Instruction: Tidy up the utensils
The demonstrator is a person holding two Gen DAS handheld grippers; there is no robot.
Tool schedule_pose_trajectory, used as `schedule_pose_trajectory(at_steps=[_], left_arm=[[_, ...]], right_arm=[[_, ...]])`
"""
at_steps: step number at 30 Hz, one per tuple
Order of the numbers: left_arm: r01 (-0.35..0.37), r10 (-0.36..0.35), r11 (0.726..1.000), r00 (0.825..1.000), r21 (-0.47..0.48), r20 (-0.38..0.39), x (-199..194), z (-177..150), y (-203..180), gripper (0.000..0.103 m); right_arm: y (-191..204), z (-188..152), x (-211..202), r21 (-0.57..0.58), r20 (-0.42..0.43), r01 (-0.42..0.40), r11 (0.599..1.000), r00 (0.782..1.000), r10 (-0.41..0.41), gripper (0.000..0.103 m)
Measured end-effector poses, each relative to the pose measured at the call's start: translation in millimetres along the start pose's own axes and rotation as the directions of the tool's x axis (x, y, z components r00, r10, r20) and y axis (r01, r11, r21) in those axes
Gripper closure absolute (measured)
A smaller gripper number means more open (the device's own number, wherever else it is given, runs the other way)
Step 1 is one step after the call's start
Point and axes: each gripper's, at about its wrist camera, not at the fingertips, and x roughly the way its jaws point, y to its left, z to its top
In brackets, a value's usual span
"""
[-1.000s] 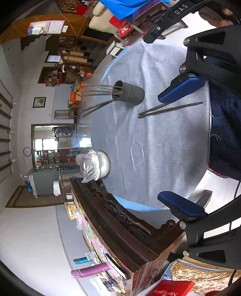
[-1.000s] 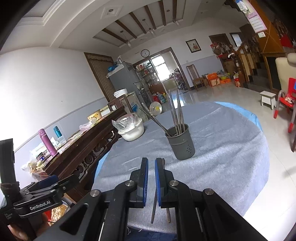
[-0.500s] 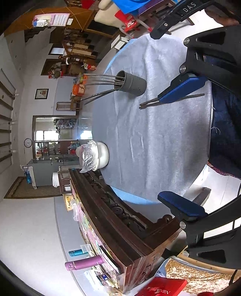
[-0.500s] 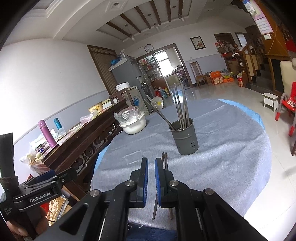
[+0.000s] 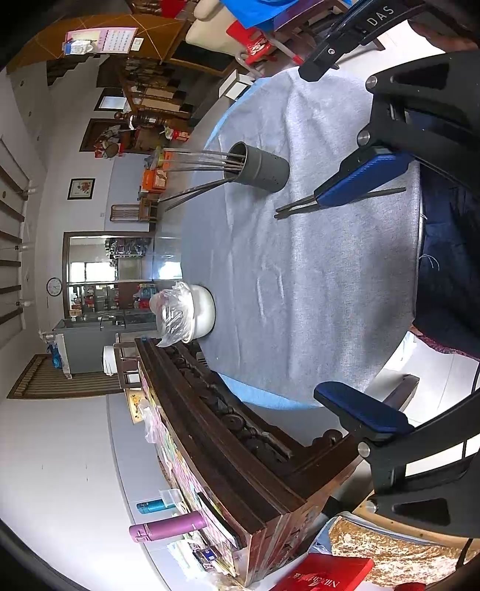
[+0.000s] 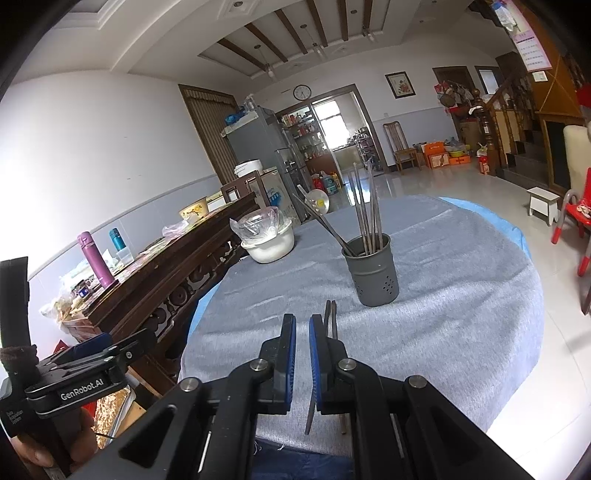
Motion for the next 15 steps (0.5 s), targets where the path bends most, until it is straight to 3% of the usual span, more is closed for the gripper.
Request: schedule_pose_trajectory(at_steps=[15], left_arm=[[-0.001, 0.001, 1.0, 1.0, 0.009, -0.017, 5.2, -1.6, -0.1, 0.007]], right_arm=[[-0.3, -3.7, 5.4, -0.005, -0.026, -0.006, 1.0, 1.0, 0.006, 0.094]])
